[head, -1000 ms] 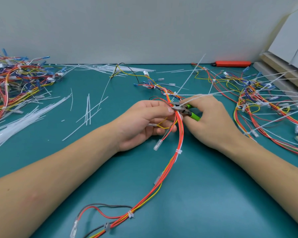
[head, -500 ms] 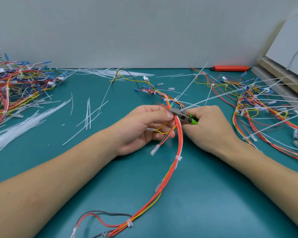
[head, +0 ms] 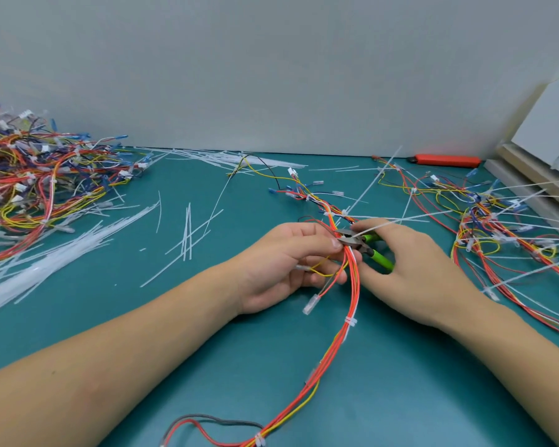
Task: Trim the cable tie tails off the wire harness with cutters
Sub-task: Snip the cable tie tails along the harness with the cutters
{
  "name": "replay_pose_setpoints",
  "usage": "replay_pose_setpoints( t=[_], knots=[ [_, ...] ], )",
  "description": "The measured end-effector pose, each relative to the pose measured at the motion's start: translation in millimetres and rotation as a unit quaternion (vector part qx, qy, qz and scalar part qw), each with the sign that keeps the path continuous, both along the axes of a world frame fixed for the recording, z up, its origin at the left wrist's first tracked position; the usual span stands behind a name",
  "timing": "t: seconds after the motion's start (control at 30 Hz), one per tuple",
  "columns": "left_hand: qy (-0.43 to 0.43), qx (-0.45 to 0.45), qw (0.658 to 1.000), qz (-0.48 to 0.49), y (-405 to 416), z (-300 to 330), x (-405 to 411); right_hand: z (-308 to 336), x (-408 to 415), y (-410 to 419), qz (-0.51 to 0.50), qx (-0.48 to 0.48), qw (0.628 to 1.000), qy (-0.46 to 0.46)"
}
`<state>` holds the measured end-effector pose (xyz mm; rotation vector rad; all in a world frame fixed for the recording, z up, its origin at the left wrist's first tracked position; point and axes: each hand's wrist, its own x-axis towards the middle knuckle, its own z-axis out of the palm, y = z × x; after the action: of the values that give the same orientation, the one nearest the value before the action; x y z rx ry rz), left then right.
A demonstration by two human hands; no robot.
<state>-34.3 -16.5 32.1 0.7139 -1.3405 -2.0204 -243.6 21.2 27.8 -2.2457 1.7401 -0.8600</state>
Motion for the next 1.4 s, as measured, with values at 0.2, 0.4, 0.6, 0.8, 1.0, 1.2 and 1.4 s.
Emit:
replay_pose_setpoints(
  t=[0.2,0.4,0.6,0.8,1.0,1.2,1.4],
  knots=[
    [-0.006,-0.003,1.0,0.003,1,1,0,-2,-12,-3,-0.012,0.028,0.999,0.033],
    [-0.01,-0.006,1.0,0.003,2,2,0,-1,-13,0,-0.015,0.057,0.996,0.066],
    [-0.004,-0.004,1.0,0.0,-1,-1,1,1,-22,2,0.009,0.095,0.992,0.086],
    [-0.001,-0.005,1.0,0.001,-3,-4,0,-4,-18,0,-0.007,0.08,0.994,0.075],
    [-0.004,-0.005,1.0,0.002,-4,-3,1,-7,-13,-1,-0.027,0.031,0.998,0.037],
    [-0.001,0.003,1.0,0.005,-4,-2,3,-7,-7,-1,-0.056,0.012,0.998,0.018],
    [-0.004,0.002,1.0,0.003,-5,-3,3,-4,-5,0,-0.095,0.018,0.995,0.012]
  ],
)
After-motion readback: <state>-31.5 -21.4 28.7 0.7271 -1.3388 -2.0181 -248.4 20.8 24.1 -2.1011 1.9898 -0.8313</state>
